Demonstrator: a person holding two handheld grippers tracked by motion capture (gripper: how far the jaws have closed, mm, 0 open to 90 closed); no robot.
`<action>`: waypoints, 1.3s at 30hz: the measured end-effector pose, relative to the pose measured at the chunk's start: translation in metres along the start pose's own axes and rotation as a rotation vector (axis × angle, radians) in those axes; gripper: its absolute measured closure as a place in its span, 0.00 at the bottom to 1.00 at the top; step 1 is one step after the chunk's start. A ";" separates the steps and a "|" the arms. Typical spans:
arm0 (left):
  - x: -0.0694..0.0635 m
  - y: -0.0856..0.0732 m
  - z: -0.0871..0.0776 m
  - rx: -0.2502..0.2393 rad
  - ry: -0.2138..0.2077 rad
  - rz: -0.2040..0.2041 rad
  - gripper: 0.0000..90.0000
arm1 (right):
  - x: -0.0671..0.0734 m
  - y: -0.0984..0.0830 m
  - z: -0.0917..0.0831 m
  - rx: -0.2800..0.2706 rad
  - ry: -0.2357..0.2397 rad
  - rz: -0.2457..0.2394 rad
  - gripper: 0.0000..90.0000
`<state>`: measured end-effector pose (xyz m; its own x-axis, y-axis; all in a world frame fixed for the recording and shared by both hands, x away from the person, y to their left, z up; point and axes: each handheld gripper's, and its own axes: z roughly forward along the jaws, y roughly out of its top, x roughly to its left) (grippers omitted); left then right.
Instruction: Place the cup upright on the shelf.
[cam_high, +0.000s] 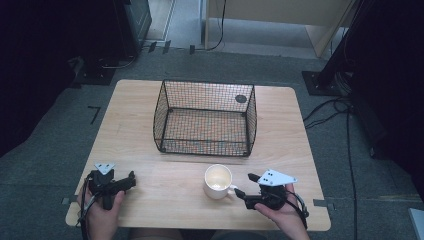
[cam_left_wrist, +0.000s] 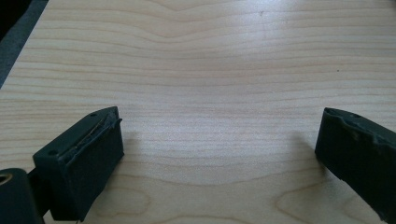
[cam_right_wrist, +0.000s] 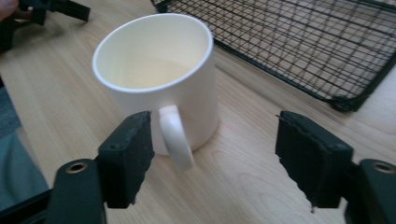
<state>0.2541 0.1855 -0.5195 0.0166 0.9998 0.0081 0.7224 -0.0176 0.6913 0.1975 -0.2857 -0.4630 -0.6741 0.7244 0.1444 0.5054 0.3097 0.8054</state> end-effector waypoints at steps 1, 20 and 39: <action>0.000 0.000 0.000 0.000 0.000 0.000 0.01 | 0.001 0.000 0.001 0.001 0.011 0.001 0.37; 0.000 0.000 0.000 0.000 0.000 0.000 0.01 | 0.008 -0.003 0.014 0.052 0.074 -0.026 0.83; 0.000 0.000 0.000 0.000 0.000 0.000 0.01 | 0.015 0.001 0.016 0.061 0.022 -0.042 0.90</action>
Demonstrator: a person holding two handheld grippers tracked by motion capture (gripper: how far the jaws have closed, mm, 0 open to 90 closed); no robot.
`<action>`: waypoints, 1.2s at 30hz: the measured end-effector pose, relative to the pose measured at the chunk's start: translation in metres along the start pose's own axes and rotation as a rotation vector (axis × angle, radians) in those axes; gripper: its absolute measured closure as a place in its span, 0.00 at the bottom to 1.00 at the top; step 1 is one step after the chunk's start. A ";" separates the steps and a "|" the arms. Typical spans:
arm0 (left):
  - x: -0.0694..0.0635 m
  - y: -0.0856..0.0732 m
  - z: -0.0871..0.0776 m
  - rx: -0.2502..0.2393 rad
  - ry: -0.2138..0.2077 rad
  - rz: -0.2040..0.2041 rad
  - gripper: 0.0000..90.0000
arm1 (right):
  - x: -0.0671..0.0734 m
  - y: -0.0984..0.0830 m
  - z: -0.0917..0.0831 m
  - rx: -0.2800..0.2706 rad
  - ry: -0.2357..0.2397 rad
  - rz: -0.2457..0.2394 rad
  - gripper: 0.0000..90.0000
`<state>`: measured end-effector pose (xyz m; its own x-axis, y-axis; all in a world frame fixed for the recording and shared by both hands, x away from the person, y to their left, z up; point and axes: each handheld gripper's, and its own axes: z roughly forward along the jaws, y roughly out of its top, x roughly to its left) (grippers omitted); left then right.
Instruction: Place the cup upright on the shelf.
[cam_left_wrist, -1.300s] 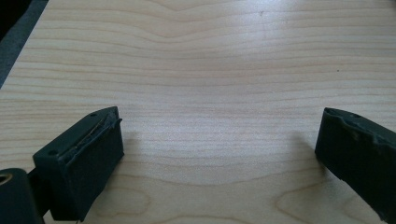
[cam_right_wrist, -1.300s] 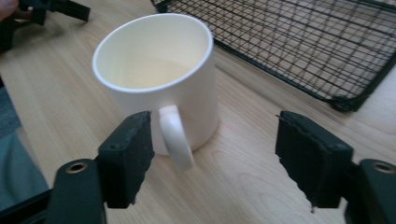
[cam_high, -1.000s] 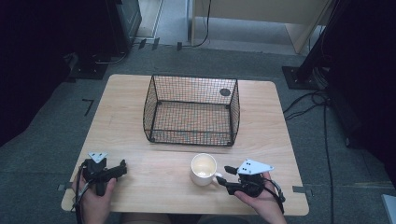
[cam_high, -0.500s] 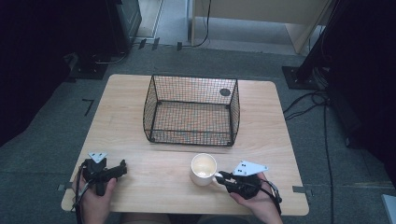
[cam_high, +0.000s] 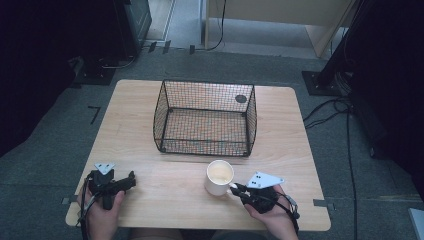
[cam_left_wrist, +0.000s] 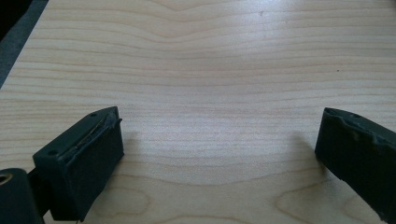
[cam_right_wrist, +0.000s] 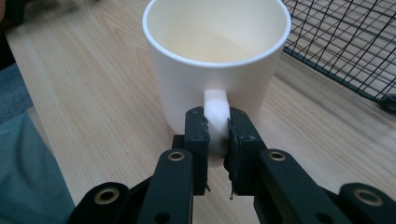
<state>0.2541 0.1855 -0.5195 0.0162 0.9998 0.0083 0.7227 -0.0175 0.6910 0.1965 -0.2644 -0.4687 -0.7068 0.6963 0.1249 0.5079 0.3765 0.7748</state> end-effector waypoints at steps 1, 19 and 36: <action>0.000 0.000 0.000 0.001 -0.001 0.000 0.01 | 0.000 0.001 -0.001 -0.005 -0.004 0.000 0.90; 0.000 0.000 0.000 0.000 0.000 -0.001 0.01 | 0.001 0.019 -0.018 -0.037 -0.020 0.016 0.90; 0.000 0.000 0.000 0.000 0.000 -0.001 0.01 | 0.001 0.057 -0.035 -0.098 -0.017 0.005 0.90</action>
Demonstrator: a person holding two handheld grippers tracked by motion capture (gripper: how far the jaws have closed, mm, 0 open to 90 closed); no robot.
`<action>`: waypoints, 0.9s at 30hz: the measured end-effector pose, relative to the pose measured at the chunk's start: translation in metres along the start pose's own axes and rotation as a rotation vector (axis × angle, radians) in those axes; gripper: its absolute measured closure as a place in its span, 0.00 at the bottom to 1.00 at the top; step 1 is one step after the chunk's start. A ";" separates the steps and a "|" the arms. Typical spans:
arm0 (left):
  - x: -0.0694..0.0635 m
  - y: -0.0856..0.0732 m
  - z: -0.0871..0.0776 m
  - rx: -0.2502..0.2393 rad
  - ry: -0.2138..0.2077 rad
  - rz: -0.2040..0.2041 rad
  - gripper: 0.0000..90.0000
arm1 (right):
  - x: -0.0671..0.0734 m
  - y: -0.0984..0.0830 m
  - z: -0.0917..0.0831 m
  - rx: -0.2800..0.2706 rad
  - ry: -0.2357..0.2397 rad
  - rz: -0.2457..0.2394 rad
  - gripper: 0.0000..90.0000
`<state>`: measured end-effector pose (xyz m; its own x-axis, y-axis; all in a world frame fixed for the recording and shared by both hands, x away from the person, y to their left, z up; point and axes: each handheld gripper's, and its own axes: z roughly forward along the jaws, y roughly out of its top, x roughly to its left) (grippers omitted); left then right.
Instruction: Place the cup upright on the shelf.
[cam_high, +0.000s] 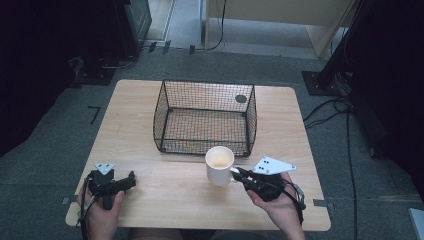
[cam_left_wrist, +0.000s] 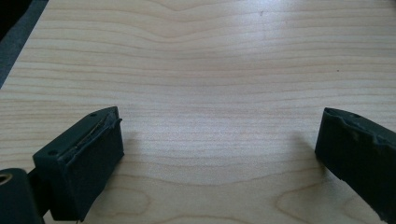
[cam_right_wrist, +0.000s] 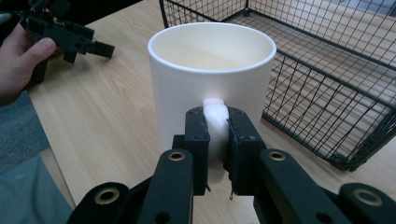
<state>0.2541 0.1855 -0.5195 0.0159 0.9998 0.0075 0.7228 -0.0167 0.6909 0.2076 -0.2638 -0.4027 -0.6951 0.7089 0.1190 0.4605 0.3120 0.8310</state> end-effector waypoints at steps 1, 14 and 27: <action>0.000 0.000 0.000 -0.001 0.000 -0.001 0.01 | 0.000 0.000 0.000 0.000 0.000 0.000 0.90; 0.000 0.000 0.000 -0.001 0.000 -0.001 0.01 | 0.001 0.030 0.001 -0.046 0.005 -0.010 0.90; 0.000 0.000 0.000 -0.003 0.000 -0.003 0.01 | 0.002 0.060 0.010 -0.081 -0.009 -0.032 0.90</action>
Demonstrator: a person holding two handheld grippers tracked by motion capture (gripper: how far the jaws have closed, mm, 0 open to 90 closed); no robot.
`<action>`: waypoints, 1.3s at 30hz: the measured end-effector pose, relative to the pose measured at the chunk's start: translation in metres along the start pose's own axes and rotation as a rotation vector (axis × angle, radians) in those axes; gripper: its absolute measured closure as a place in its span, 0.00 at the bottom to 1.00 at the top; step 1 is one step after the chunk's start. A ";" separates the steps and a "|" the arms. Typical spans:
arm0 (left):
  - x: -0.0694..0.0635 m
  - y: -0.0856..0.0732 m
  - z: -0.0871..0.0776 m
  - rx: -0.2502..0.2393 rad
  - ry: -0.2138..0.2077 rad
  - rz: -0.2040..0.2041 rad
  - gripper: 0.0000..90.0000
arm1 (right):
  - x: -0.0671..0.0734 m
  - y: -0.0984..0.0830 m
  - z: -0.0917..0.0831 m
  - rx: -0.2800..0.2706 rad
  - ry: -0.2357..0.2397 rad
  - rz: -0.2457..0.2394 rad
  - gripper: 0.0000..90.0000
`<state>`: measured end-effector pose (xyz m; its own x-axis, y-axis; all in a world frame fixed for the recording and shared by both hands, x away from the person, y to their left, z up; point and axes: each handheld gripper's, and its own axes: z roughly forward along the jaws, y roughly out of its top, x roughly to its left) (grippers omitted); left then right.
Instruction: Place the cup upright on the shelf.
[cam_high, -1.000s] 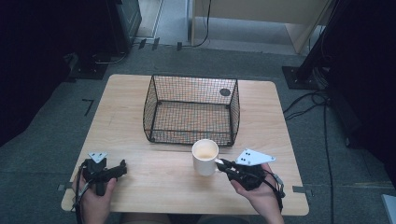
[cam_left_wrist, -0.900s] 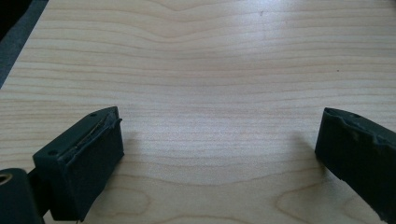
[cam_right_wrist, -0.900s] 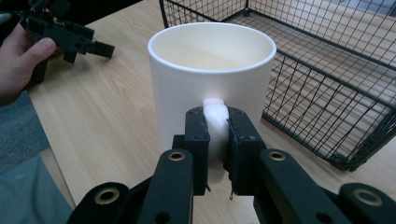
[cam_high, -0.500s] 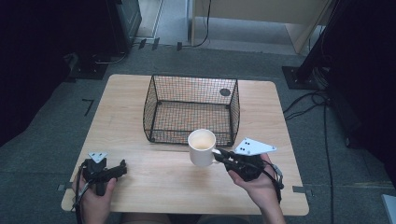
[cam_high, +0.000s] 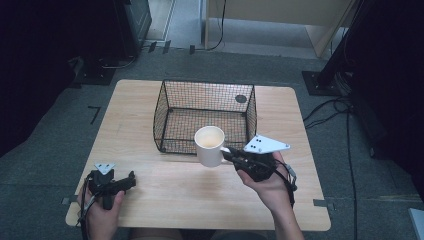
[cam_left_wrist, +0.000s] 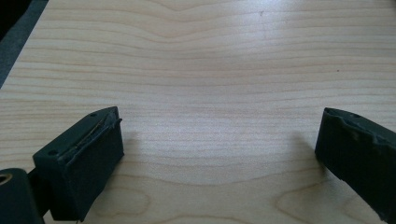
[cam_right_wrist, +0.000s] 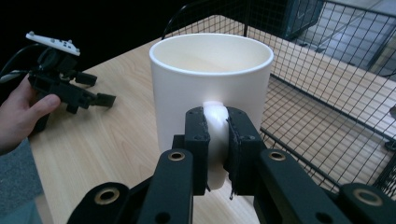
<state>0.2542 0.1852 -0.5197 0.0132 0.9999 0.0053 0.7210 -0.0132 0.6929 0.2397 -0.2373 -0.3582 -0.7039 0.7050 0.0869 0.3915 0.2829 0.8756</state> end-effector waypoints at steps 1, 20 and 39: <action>0.000 0.000 0.000 0.002 0.000 0.000 0.01 | 0.000 0.002 0.001 -0.005 0.000 -0.002 0.90; 0.000 0.000 0.000 0.002 0.000 0.002 0.01 | -0.018 0.041 0.030 -0.039 -0.054 -0.009 0.90; 0.000 0.000 0.000 0.001 0.000 0.001 0.01 | -0.054 0.050 0.085 -0.017 -0.118 0.040 0.90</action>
<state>0.2541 0.1853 -0.5196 0.0142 0.9999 0.0059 0.7220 -0.0143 0.6918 0.3478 -0.2058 -0.3601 -0.6130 0.7873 0.0658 0.4067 0.2430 0.8807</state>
